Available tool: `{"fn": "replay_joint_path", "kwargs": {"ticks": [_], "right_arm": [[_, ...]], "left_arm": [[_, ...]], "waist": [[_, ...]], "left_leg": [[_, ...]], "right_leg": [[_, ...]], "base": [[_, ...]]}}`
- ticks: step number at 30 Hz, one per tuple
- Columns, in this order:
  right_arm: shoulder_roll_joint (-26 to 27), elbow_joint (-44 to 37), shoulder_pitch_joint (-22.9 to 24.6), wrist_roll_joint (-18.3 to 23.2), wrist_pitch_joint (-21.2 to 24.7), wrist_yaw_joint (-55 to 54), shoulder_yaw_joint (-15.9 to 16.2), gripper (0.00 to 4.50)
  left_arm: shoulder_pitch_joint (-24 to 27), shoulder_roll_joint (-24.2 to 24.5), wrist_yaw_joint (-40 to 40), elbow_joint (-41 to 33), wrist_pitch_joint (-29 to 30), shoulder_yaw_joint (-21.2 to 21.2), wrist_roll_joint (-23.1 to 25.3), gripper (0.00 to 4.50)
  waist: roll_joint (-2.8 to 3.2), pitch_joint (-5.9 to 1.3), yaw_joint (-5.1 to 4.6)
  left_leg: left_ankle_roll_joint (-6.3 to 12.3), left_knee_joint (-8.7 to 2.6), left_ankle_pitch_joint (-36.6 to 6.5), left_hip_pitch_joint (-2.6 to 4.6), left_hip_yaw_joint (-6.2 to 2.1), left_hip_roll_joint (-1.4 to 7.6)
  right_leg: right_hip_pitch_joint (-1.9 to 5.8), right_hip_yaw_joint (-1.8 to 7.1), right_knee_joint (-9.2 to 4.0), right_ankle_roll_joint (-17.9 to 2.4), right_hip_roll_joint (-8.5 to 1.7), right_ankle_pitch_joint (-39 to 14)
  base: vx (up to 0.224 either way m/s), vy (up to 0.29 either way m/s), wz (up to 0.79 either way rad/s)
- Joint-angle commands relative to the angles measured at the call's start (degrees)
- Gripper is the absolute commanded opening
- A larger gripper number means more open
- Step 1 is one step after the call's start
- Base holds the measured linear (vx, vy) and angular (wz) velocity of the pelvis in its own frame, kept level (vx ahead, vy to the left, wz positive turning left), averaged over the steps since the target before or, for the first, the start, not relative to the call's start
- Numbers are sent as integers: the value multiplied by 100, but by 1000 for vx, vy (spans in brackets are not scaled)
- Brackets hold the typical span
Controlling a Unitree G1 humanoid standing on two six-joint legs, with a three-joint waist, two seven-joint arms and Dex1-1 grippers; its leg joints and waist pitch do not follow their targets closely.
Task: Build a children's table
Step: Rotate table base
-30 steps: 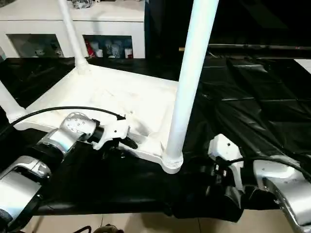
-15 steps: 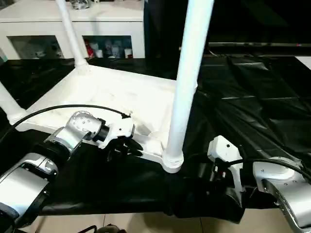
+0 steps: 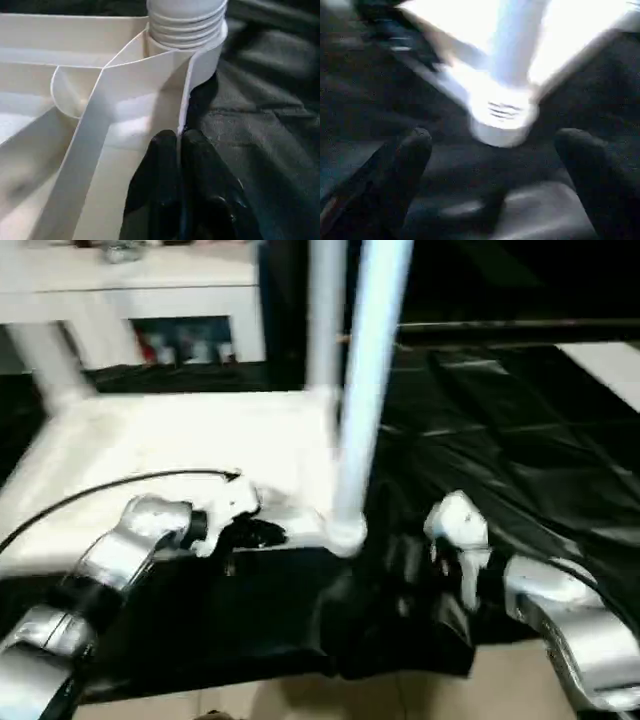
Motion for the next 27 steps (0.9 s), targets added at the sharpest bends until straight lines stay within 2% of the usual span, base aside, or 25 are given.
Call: {"fn": "replay_joint_path", "kwargs": {"ticks": [1, 2, 4, 9, 10, 11, 14, 17, 22, 26, 27], "right_arm": [[246, 241, -195, -156, -23, -516, -172, 450], [342, 319, -249, -162, -9, -663, -228, 450], [483, 363, -298, -108, 22, -805, -298, 450], [548, 346, -298, -84, -1, -777, -223, 450], [573, 385, -332, -110, -60, -745, -155, 450], [579, 387, -342, -114, -65, -739, -143, 450], [610, 416, -400, -150, -84, -721, -96, 450], [579, 393, -415, -111, -94, -633, -48, 450], [513, 307, -360, -153, -104, -502, 47, 450], [506, 160, -260, -80, -40, -430, 60, 450], [501, 153, -248, -86, -48, -424, 65, 450]], "left_arm": [[436, 11, 573, -361, 899, 149, 121, 0], [502, -43, 690, -544, 1084, 184, 110, 0], [592, -146, 708, -794, 1122, 135, 52, 0], [649, -191, 649, -1016, 945, -52, 72, 0], [631, -189, 651, -1153, 1021, -147, 130, 0], [606, -183, 624, -1143, 1014, -175, 144, 47], [435, -173, 505, -1038, 1082, -262, 160, 58], [221, -160, 568, -848, 1033, -280, 254, 96], [3, -114, 492, -687, 1065, -285, 209, 96], [-128, -146, 345, -595, 1020, -269, 61, 96], [-151, -142, 309, -567, 1001, -285, 55, 96]], "waist": [[-127, -257, 38], [-117, -253, 15], [-127, -262, 21], [-125, -274, 26], [-149, -277, 27], [-136, -278, 32], [-150, -278, 62], [-150, -286, 106], [-110, -301, 120], [-111, -302, 119], [-95, -301, 120]], "left_leg": [[239, -430, -1335, 43, -181, 373], [223, -426, -1354, 58, -172, 375], [249, -402, -1365, 91, -151, 360], [278, -427, -1360, 76, -154, 369], [297, -426, -1339, 82, -153, 377], [303, -422, -1334, 89, -146, 378], [322, -411, -1228, 83, -133, 358], [322, -403, -1157, 91, -129, 362], [297, -407, -1140, 85, -144, 375], [303, -416, -1202, 84, -146, 378], [293, -416, -1225, 86, -150, 380]], "right_leg": [[201, 305, -591, -986, -583, -1900], [191, 311, -594, -1071, -590, -1898], [175, 323, -625, -1037, -571, -1957], [198, 329, -597, -983, -547, -1668], [197, 330, -585, -1000, -551, -1597], [186, 337, -586, -1029, -550, -1535], [191, 337, -589, -997, -549, -1534], [185, 339, -581, -960, -541, -1462], [203, 332, -560, -1016, -555, -1290], [205, 327, -573, -1046, -555, -1289], [203, 325, -572, -1051, -557, -1301]], "base": [[0, 0, 0], [0, 0, 0], [0, 0, 0], [0, 0, 0], [0, 0, 0], [0, 0, 0], [0, 0, 0], [0, 0, 0], [0, 0, 0], [0, 0, 0], [0, 0, 0]]}}
